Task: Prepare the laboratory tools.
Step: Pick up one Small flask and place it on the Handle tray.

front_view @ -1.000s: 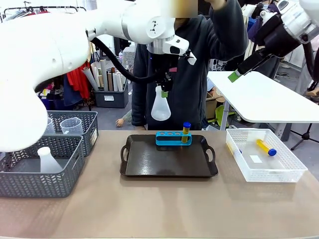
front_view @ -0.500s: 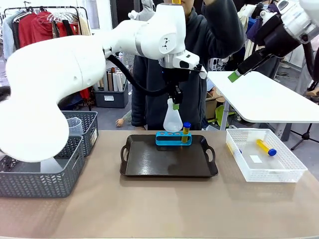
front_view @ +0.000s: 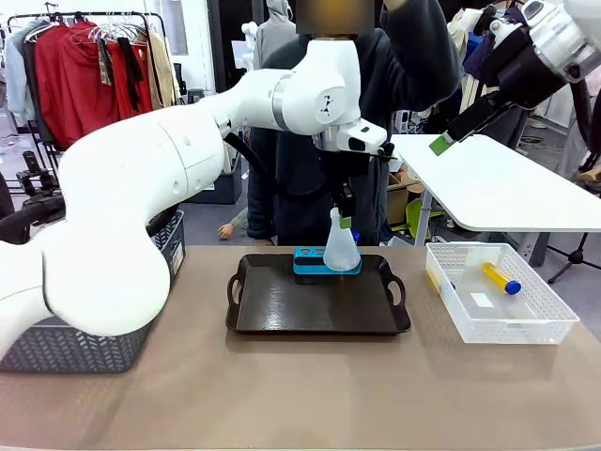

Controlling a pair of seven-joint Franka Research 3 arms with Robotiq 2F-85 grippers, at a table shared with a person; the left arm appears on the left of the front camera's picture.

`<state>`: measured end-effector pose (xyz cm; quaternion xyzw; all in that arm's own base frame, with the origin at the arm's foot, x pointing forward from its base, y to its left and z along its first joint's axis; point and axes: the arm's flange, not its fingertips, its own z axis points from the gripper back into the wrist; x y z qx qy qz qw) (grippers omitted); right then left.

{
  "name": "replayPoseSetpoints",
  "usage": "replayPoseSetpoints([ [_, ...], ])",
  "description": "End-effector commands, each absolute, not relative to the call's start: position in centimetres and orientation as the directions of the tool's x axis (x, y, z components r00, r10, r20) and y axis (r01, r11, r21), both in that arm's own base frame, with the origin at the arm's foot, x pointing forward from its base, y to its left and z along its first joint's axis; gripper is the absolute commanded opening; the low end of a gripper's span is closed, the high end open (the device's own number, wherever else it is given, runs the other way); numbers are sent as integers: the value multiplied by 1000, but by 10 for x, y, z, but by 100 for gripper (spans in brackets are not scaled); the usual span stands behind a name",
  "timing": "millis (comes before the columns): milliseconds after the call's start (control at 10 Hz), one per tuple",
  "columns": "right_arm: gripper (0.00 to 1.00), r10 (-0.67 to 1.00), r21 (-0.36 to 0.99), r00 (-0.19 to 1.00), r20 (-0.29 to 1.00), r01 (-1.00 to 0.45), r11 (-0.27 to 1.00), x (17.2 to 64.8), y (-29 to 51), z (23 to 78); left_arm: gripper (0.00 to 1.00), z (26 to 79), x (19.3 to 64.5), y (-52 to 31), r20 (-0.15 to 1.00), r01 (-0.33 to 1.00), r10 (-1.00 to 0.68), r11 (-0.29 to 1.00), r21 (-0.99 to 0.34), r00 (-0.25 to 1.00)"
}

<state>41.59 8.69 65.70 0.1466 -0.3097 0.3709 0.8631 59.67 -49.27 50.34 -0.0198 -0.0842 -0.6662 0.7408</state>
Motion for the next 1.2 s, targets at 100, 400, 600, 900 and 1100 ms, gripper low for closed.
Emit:
replayPoseSetpoints([
  [100, 100, 548, 24, 533, 645, -731, 682, 415, 86, 657, 0, 504, 643, -527, 117, 997, -992, 45, 69, 36],
  [400, 100, 548, 24, 533, 645, -731, 682, 415, 86, 657, 0, 481, 647, -543, 96, 1000, -995, -18, 24, -20],
  [600, 100, 548, 24, 533, 645, -731, 682, 415, 86, 657, 0, 469, 648, -548, 94, 999, -995, -40, 0, -40],
  [900, 100, 548, 24, 533, 645, -731, 682, 415, 86, 657, 0, 461, 649, -548, 83, 999, -996, -37, -14, -36],
  [1100, 100, 548, 24, 533, 645, -731, 682, 415, 86, 657, 0, 456, 649, -548, 79, 999, -996, -41, -28, -39],
])
